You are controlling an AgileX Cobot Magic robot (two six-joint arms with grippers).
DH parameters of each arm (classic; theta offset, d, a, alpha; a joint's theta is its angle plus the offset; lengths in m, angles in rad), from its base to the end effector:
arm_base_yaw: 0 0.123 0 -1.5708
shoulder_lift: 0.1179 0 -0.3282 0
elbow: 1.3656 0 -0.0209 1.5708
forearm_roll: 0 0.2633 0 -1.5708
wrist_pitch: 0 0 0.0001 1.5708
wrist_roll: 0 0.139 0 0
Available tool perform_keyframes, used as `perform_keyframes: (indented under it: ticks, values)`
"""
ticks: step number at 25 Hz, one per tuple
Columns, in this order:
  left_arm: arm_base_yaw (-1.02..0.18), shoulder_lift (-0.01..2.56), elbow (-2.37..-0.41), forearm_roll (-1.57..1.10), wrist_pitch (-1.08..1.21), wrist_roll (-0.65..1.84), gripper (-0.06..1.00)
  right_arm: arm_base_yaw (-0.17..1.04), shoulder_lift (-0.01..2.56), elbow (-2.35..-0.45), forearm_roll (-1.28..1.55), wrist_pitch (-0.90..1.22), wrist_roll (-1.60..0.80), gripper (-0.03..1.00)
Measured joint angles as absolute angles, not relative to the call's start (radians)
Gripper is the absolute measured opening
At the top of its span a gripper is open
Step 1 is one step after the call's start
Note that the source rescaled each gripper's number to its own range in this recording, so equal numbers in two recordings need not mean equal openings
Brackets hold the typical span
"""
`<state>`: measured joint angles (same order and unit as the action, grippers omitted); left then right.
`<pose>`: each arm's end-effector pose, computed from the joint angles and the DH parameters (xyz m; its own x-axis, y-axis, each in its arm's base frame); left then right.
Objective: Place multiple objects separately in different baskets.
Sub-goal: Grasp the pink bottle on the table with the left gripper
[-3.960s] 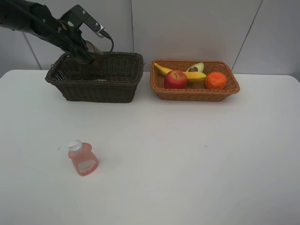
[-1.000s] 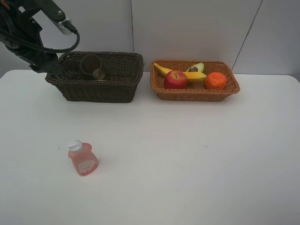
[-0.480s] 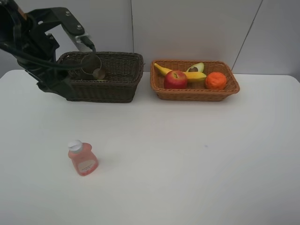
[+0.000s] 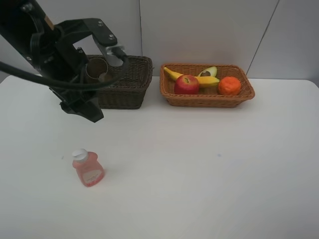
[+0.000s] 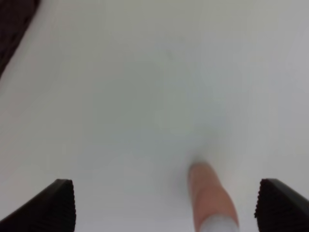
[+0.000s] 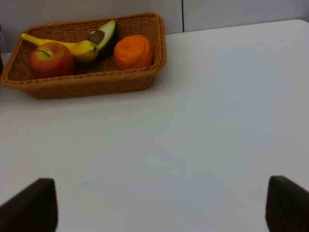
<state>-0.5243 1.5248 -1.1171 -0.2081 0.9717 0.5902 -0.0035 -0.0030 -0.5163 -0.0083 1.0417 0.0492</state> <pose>0.2643 -0.1802 0.2559 -0.4959 0.8040 -0.3281 0.8539 0.5201 -0.0162 0.0044 -0.0010 0.2692 -0.4206 0.0465 -0.9061 0.0290 0.9989 0.0378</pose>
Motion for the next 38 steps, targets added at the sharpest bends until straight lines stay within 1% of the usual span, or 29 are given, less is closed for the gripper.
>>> perform_keyframes:
  ticks: [4,15,20,38]
  values:
    - [-0.551,1.549,-1.117,-0.214,1.02,0.563,0.99,-0.003,-0.003,-0.516,-0.008,1.042,0.049,0.85]
    - [-0.556,1.666,-1.096,-0.213,1.043,0.488,0.99,-0.003,-0.003,-0.516,-0.008,1.042,0.049,0.85]
    - [-0.575,1.673,-1.03,-0.208,0.979,0.485,0.99,-0.003,-0.003,-0.516,-0.008,1.042,0.049,0.85]
    - [-0.575,1.703,-0.82,-0.188,0.728,0.483,0.99,-0.003,-0.003,-0.516,-0.008,1.042,0.049,0.85]
